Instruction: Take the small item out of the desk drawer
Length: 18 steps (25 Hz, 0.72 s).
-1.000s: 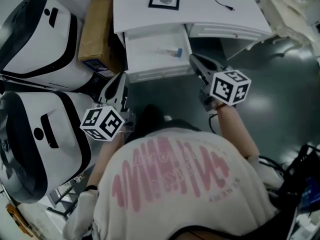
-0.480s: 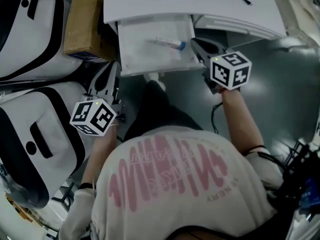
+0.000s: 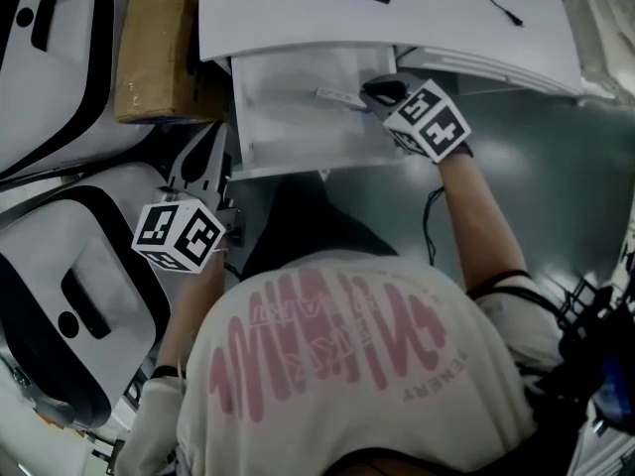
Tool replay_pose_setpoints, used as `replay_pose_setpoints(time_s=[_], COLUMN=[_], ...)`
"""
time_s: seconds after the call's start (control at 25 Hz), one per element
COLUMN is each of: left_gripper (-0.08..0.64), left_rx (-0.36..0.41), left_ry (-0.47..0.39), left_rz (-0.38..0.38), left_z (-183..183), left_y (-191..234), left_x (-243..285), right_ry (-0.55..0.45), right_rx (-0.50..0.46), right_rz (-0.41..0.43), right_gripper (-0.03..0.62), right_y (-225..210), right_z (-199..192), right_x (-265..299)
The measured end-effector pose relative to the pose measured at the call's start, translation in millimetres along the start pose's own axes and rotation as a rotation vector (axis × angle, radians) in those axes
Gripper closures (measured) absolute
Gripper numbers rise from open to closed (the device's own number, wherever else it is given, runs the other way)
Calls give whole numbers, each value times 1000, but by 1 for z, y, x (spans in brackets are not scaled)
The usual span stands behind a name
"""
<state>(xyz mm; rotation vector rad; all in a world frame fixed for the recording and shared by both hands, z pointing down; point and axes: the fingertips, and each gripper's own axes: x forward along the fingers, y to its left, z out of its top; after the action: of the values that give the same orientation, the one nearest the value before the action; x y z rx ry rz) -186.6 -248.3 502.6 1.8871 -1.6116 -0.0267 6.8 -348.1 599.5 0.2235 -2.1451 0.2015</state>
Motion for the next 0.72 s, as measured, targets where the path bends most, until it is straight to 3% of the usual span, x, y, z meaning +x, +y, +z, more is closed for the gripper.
replay_pose_setpoints(time_s=[0.08, 0.16, 0.48, 0.72], left_gripper=[531, 531, 531, 531], left_rx=[-3, -11, -30, -51], left_ry=[5, 8, 8, 27], left_rz=[6, 15, 50, 56], left_z=[1, 0, 2, -6], left_y=[7, 15, 39, 45], left_x=[4, 8, 17, 21], right_ry=[40, 89, 270, 288], right_rx=[6, 14, -5, 58], right_rz=[45, 82, 110, 128], right_gripper=[550, 411, 411, 413], right_y=[0, 1, 2, -1], right_z=[-10, -21, -59, -73], right_x=[13, 23, 53, 63])
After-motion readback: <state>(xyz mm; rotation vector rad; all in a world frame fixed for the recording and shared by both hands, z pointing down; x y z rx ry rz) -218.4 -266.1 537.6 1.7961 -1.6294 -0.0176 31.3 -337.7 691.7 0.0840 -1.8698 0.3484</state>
